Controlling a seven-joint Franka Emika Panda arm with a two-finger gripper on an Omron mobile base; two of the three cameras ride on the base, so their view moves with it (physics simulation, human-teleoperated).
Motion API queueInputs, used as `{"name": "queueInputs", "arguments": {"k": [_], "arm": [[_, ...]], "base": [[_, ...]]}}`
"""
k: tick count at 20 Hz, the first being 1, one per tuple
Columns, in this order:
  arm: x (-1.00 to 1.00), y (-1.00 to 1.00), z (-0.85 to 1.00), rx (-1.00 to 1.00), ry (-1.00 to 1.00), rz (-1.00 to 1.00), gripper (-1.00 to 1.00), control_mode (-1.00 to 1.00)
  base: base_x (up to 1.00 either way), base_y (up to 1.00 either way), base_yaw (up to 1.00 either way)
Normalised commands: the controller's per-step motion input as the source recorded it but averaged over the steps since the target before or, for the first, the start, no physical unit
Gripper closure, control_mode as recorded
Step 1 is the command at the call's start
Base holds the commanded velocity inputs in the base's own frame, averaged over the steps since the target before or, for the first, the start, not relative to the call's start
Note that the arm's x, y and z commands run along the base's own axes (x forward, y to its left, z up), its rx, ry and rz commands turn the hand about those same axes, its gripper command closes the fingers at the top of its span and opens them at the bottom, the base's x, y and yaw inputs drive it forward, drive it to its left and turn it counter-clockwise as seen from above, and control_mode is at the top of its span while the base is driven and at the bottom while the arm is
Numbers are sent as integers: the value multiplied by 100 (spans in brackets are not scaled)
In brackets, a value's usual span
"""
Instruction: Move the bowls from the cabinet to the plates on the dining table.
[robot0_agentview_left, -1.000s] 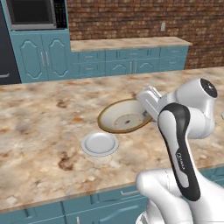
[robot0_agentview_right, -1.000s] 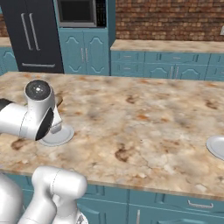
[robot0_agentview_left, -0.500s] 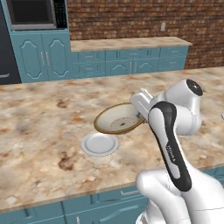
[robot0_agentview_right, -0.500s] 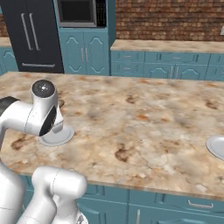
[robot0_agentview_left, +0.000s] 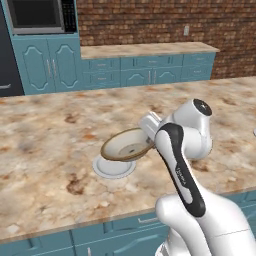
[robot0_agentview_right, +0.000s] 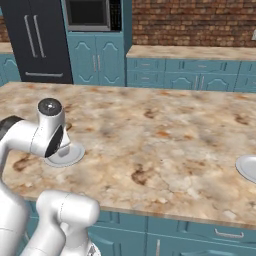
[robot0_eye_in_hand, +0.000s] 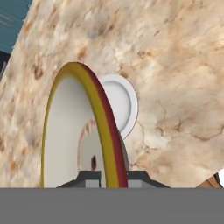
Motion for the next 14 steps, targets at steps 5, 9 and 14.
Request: {"name": "queueInputs", "arguments": {"k": [5,9,14], "arm": [[27,9,-36,-2,2,0,100,-100],[31,8,-41,-2,2,0,100,-100],[36,6,-34,-2,1,0,100,-100]], "base": [[0,0,0],[0,0,0],[0,0,0]]}}
